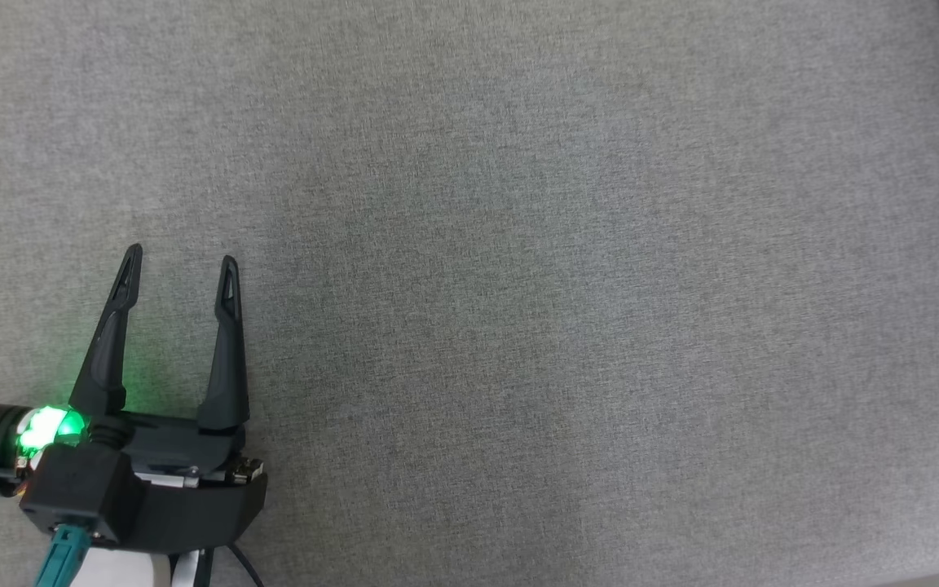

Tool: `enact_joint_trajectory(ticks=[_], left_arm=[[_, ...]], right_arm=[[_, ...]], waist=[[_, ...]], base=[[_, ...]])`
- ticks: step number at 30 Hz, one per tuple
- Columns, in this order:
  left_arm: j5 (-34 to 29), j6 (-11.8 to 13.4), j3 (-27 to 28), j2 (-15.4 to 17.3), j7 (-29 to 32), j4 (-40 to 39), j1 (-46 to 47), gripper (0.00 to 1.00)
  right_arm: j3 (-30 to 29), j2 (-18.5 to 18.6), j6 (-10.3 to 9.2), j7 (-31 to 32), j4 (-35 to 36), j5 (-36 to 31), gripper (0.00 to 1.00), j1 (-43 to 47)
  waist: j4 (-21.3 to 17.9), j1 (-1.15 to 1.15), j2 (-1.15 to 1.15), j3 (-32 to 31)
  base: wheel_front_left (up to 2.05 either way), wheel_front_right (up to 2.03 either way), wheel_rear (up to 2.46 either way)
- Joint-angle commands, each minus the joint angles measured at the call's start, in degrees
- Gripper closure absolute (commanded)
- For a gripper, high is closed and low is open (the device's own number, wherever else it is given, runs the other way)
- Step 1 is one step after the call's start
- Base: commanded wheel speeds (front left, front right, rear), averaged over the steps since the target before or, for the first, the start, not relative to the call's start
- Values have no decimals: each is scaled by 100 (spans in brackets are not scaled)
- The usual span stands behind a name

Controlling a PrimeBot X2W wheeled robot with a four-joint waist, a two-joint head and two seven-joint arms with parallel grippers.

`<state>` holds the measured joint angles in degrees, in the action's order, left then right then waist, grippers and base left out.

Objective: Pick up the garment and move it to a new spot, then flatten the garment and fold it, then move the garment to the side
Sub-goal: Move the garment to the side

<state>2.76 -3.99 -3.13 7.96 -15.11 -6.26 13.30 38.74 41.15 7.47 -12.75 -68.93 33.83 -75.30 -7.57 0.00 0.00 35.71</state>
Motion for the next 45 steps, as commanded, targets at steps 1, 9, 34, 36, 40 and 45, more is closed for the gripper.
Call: enact_joint_trajectory(ticks=[1,9,34,36,40,45], left_arm=[[15,34,69,35,-6,133,-41,0],[109,61,108,-67,-8,281,-209,0],[255,-48,357,-300,-12,1151,-1375,0],[248,-68,367,-294,-12,1173,-1417,0],[236,-86,376,-292,-12,1238,-1466,0],[192,-106,368,-276,-12,1309,-1457,0]], right_arm=[[-22,-53,7,-65,19,20,0,-62],[-159,-267,7,-237,557,99,0,182],[-3011,-1675,7,-238,4079,-845,0,4938],[-3083,-1709,7,-226,4263,-824,0,5325],[-3332,-1893,7,-117,4691,-789,0,6068],[-3652,-2155,7,59,5142,-769,0,6812]], waist=[[-3,0,0,-66],[-4,0,0,-574],[660,0,0,-3246],[715,0,0,-3345],[808,0,0,-3500],[900,0,0,-3633]], base=[[0,0,0],[0,0,0],[0,0,0],[0,0,0],[0,0,0],[0,0,0]])
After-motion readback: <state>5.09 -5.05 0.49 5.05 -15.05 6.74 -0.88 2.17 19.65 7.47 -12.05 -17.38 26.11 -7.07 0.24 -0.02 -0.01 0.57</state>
